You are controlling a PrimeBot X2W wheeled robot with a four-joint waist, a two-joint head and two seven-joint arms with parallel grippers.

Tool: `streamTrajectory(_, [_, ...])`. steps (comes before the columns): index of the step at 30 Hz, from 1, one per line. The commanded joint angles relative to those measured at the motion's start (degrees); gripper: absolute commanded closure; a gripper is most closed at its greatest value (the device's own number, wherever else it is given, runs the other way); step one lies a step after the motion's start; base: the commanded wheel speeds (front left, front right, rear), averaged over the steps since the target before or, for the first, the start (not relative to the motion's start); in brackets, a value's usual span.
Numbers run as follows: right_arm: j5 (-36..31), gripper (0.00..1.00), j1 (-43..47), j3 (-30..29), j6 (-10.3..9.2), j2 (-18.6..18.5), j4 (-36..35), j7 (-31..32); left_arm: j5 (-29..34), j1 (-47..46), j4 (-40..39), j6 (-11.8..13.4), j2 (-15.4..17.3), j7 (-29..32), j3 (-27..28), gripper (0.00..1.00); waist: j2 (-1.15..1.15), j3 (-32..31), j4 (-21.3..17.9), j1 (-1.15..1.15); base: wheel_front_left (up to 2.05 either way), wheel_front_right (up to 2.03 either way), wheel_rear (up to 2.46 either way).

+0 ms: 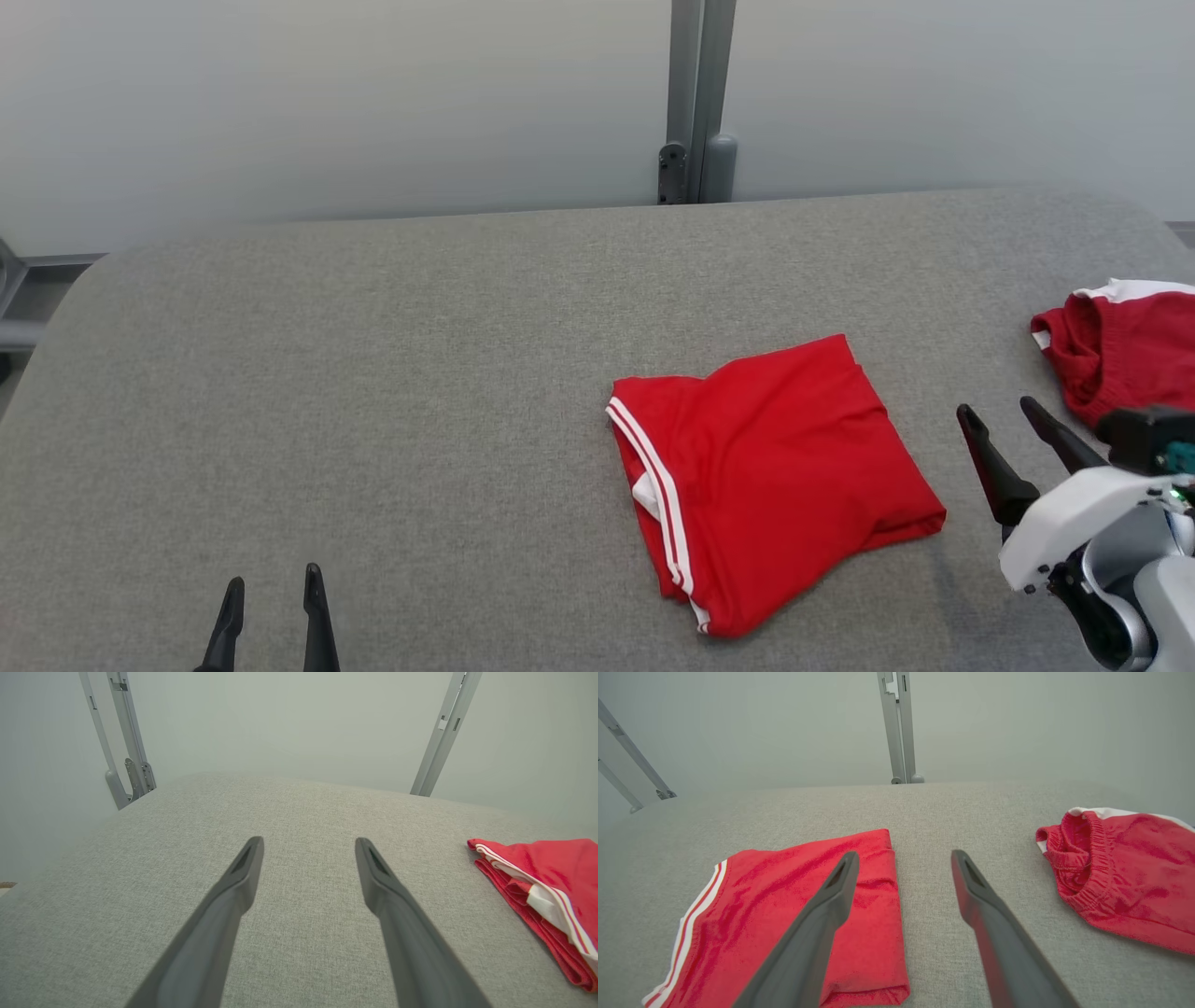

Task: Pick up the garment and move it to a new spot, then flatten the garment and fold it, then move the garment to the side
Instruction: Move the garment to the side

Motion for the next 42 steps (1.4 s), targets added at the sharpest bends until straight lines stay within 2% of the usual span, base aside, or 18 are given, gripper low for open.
streamTrajectory(1, [2.0,0.00,-1.1,0.9,0.00,-0.8,0.5,4.8,0.5,0.5,-0.2,-0.1,0.1,-0.1,0.1,0.00,0.00,1.1,1.2,0.00,0.00,0.00,0.00])
streamTrajectory(3, [3.7,0.00,-3.4,1.4,-0.01,-2.4,0.8,12.7,0.5,-0.4,-0.4,-0.3,0.1,-0.1,-0.5,0.00,0.00,3.0,2.4,0.00,0.00,0.00,0.00])
streamTrajectory(5, [4.9,0.00,-5.6,0.9,0.01,-2.2,1.7,18.5,0.2,-1.9,-0.5,-0.2,0.1,-0.1,-1.1,0.00,0.00,5.0,3.7,0.00,0.00,0.00,0.00])
streamTrajectory(8, [4.2,0.00,-8.6,-0.1,0.01,-1.2,4.1,22.8,-0.1,-3.2,-0.5,0.2,0.1,-0.1,-1.8,0.00,0.00,7.6,5.7,0.00,0.00,0.00,0.00])
streamTrajectory(12, [3.9,0.00,-12.6,-0.8,0.00,0.5,8.8,25.1,-0.6,-4.8,-0.3,0.6,0.1,-0.1,-2.7,0.00,0.00,10.4,8.0,0.00,0.00,0.00,0.00])
streamTrajectory(18, [-0.2,0.00,-17.0,-1.1,-0.01,1.7,18.3,26.0,-1.3,-6.5,-0.1,1.1,0.1,-0.1,-3.5,0.00,0.00,12.4,10.1,0.00,0.00,0.00,0.00])
streamTrajectory(21, [2.6,0.00,-18.4,-0.5,0.05,4.8,21.2,27.8,-1.6,-6.6,-0.2,1.5,0.1,-0.1,-3.6,0.00,0.00,12.8,9.9,0.00,0.00,0.00,0.00])
streamTrajectory(23, [4.8,0.00,-18.9,1.0,0.16,5.7,21.3,28.8,-1.7,-6.9,-0.3,1.5,0.1,-0.1,-3.8,0.00,0.00,13.2,9.4,0.00,0.00,0.00,0.00])
streamTrajectory(24, [5.8,0.53,-19.5,1.3,0.16,5.5,21.0,28.3,-1.7,-7.2,-0.4,1.7,0.1,-0.1,-3.9,0.00,0.00,13.5,9.1,0.00,0.00,0.00,0.00])
streamTrajectory(25, [6.6,1.00,-20.2,1.6,0.16,5.2,20.6,28.0,-1.7,-7.4,-0.5,1.7,0.1,-0.1,-3.9,0.00,0.00,13.7,8.6,0.00,0.00,0.00,0.00])
streamTrajectory(32, [11.7,1.00,-28.2,1.9,-0.01,1.0,15.9,26.5,-0.5,-7.6,-0.7,1.3,0.1,-0.1,-2.4,0.00,0.00,14.3,2.6,0.00,0.00,0.00,0.00])
streamTrajectory(36, [9.5,1.00,-33.1,0.2,0.00,-3.8,13.6,28.9,0.2,-8.6,-0.9,0.6,0.1,-0.1,-1.5,0.00,0.00,14.2,-2.0,0.00,0.00,0.00,0.00])
streamTrajectory(42, [7.6,1.00,-33.9,-4.2,0.01,-7.5,11.1,32.8,0.9,-9.2,-1.0,0.2,0.1,-0.1,-1.7,0.00,0.00,15.2,-6.1,0.00,0.00,0.00,0.00])
